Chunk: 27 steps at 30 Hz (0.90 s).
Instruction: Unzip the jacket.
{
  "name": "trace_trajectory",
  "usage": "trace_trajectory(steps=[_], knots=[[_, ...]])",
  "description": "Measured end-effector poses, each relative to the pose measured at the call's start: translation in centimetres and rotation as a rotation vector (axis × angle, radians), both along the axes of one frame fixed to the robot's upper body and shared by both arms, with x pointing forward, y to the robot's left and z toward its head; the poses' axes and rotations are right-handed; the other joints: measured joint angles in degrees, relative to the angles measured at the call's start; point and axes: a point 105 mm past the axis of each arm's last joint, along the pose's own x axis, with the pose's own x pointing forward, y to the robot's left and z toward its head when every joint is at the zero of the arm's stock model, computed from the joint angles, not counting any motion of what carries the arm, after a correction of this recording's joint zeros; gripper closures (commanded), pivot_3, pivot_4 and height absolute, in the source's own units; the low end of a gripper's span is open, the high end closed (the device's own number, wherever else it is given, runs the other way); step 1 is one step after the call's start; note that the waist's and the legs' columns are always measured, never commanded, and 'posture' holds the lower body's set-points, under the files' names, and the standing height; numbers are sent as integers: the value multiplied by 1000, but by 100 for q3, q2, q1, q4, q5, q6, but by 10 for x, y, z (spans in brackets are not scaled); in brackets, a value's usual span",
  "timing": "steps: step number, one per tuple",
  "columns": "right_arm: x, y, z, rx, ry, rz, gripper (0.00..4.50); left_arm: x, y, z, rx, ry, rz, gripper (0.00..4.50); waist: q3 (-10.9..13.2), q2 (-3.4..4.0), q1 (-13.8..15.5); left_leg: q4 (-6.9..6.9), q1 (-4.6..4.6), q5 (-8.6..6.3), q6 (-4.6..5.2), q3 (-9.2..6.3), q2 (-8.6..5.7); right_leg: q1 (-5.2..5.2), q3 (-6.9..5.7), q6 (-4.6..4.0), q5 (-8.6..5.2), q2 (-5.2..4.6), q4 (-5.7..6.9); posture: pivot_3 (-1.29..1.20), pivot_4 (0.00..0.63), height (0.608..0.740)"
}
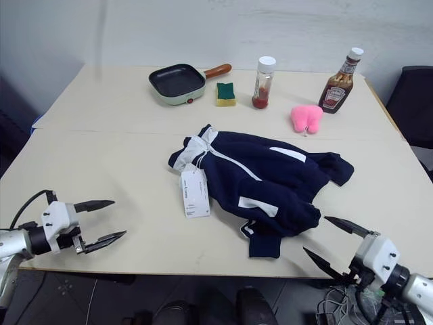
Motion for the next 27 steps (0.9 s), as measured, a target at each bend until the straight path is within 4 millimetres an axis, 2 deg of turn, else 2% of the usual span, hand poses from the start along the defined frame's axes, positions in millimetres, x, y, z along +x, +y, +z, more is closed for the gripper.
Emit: trace_trajectory(steps=[4,7,10,14,18,22,27], knots=[[-6,-1,-2,-7,-5,-19,25,-4,0,-1,4,17,-19,0,0,-1,27,-1,0,-1,0,-1,0,0,0,0,0,0,0,0,150,740],[-11,-4,-1,0,-10,-45,25,-11,-1,4,-58,83,-34,0,0,0,33,-3,0,-1,-1,-3,1,0,-1,0,0,-1,0,0,150,740],[-15,0,2,21,-10,-29,25,-17,0,17,-115,136,-70,0,0,0,32,-2,1,0,-1,-5,1,1,-3,-1,-1,-2,1,0,150,740],[-18,9,11,76,-16,-4,25,-22,-2,18,-126,175,-112,0,0,7,29,-3,0,0,-2,-6,1,0,-3,-2,-1,0,3,0,150,740],[-18,17,20,120,-38,7,25,-15,-6,28,-126,125,-137,0,-1,5,46,2,-1,0,-1,-8,-1,2,-4,-2,-1,0,3,0,150,740],[-17,22,26,163,-71,1,25,-11,-9,30,-166,140,-139,0,-1,5,45,0,-2,0,-1,-9,-1,0,-5,-2,-1,0,3,0,150,740],[-6,39,51,237,-208,12,25,8,-26,37,-265,118,-136,0,-2,5,44,11,-2,1,-3,-10,-1,1,-5,-1,-1,0,13,0,150,740]])
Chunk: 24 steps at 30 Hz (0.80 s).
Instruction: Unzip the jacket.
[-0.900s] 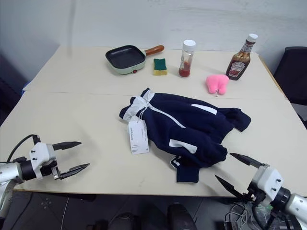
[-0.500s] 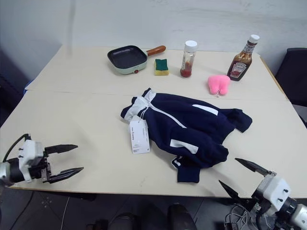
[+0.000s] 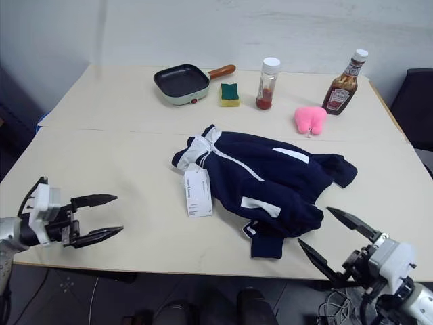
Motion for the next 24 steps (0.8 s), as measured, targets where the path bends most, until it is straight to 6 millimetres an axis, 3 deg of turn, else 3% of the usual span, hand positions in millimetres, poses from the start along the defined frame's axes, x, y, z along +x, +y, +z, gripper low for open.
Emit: trace_trajectory(steps=[4,7,9,12,15,21,24], knots=[[8,23,6,-13,-9,59,25,22,-30,4,-32,-44,-53,0,0,-1,20,4,-3,1,-2,-2,-3,-2,-2,1,0,2,1,0,150,740],[21,45,-12,-71,125,100,25,60,-66,17,1,-150,-104,0,-2,-16,89,22,-10,5,3,-8,-19,0,-4,11,6,1,1,0,150,740],[35,61,-21,-125,176,117,25,96,-86,27,59,-239,-77,0,-5,-26,111,28,-14,10,8,-4,-32,-5,3,17,10,1,2,0,150,740],[47,74,-33,-191,214,111,25,123,-101,34,147,-318,-80,0,-7,-24,59,15,-18,7,6,0,-58,-22,12,18,10,8,-1,0,150,740],[63,77,-51,-276,255,37,25,144,-108,27,219,-310,-76,0,-6,-26,0,11,-34,6,9,4,-53,-49,13,17,9,3,7,0,150,740],[79,67,-54,-316,247,-109,2005,160,-111,22,257,-271,-57,0,-6,-28,12,77,-113,7,14,1,-48,-126,9,19,10,-14,75,0,150,740],[75,64,-60,-316,271,-132,3074,162,-114,9,258,-207,-53,930,-6,-28,29,92,-112,7,15,-11,-48,-111,8,19,10,-14,80,0,150,740]])
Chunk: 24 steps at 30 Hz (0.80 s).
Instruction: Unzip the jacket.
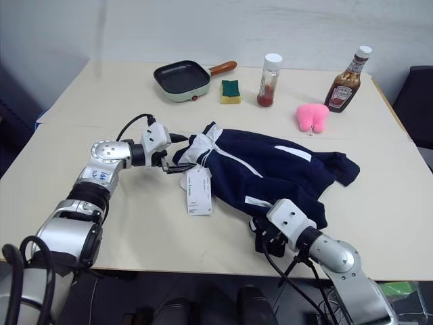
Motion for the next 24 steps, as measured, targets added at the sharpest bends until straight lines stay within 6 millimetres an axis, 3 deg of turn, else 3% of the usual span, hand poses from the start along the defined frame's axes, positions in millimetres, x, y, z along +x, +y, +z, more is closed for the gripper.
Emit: trace_trajectory(steps=[4,11,15,19,24], knots=[[-4,-4,2,1,-4,-15,4431,-3,-3,-19,-46,158,6,2214,1,-2,-3,6,-4,-2,3,-1,-5,-2,-5,1,0,3,5,0,150,740],[-8,-39,19,-45,-32,-36,4500,-18,24,-35,-143,309,42,4482,1,-2,-18,4,-1,-1,2,-6,1,0,-3,1,0,2,11,0,150,740],[-6,-38,24,-35,-41,54,4500,-33,35,-38,-215,350,62,4482,0,0,-44,3,4,-1,0,-3,6,-1,6,1,0,4,18,0,150,740],[-8,-31,29,-15,-46,183,4500,-66,51,-43,-233,373,73,4482,0,1,-104,0,7,-3,-8,-5,25,-1,6,0,0,8,23,0,150,740],[-18,-14,33,-2,-26,427,4500,-107,68,-23,-291,357,148,4482,1,0,-124,1,7,-3,-9,-17,28,5,2,-1,0,5,20,0,150,740]])
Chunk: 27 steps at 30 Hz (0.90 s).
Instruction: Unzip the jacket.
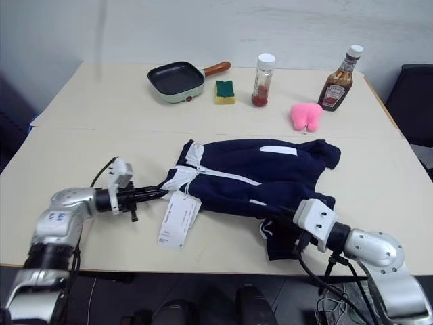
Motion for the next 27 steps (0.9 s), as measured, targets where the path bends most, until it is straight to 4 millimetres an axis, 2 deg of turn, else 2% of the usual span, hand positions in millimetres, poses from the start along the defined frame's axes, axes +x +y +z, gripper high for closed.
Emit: trace_trajectory(steps=[3,5,8,10,13,16,17,18,21,22,25,27], knots=[[-1,7,1,-1,2,76,4500,-21,12,14,-7,-35,63,4482,-1,2,-17,-2,3,-3,-2,-1,0,2,-1,-2,-1,0,-5,0,150,740],[-3,8,-1,4,26,98,4500,-49,22,6,-4,6,93,4482,-2,4,-50,-21,6,-3,-3,1,1,2,1,-3,-2,0,-6,0,150,740],[-13,3,-11,10,120,117,4500,-84,24,-18,11,108,78,4482,-1,2,-19,-22,5,-3,-3,-4,-1,6,-3,-8,-4,-1,-23,0,150,740],[-26,1,-17,28,195,129,4500,-95,28,-25,26,122,79,4482,-1,2,50,-19,6,-3,-2,-6,-1,14,-4,-8,-5,-1,-33,0,150,740],[-56,4,-20,32,355,176,4500,-106,33,-31,37,135,84,4482,-1,3,113,-21,17,-6,4,-10,-2,36,-6,-9,-5,-1,-48,0,150,740],[-71,9,-24,34,436,177,4500,-112,35,-34,66,123,41,4482,-4,-12,102,-62,105,-27,40,-13,1,123,-13,-13,-7,1,-100,0,150,740],[-74,9,-27,33,454,162,3839,-114,36,-37,90,126,21,4500,-9,-12,99,-78,119,-28,40,-13,0,138,-13,-15,-8,0,-111,0,150,740],[-76,10,-31,29,456,149,3499,-116,38,-42,112,136,9,4107,-10,-11,100,-83,120,-28,39,-13,0,137,-15,-18,-10,0,-114,0,150,740],[-84,10,-40,49,513,120,2652,-120,43,-53,135,185,2,3550,-10,-9,97,-84,105,-29,38,-11,1,119,-16,-20,-11,1,-111,0,150,740],[-90,11,-41,71,554,114,2207,-120,44,-53,142,189,-16,3169,-11,-10,100,-84,106,-29,37,-12,3,118,-17,-20,-11,1,-108,0,150,740],[-99,9,-32,128,601,110,1205,-122,53,-51,169,182,-47,2303,-13,-5,92,-85,108,-29,37,-9,3,118,-15,-20,-11,0,-107,0,150,740],[-103,-2,-20,176,617,83,480,-123,68,-48,205,184,-71,1731,-15,-8,94,-85,110,-28,36,-10,6,119,-17,-21,-11,4,-107,0,150,740]])
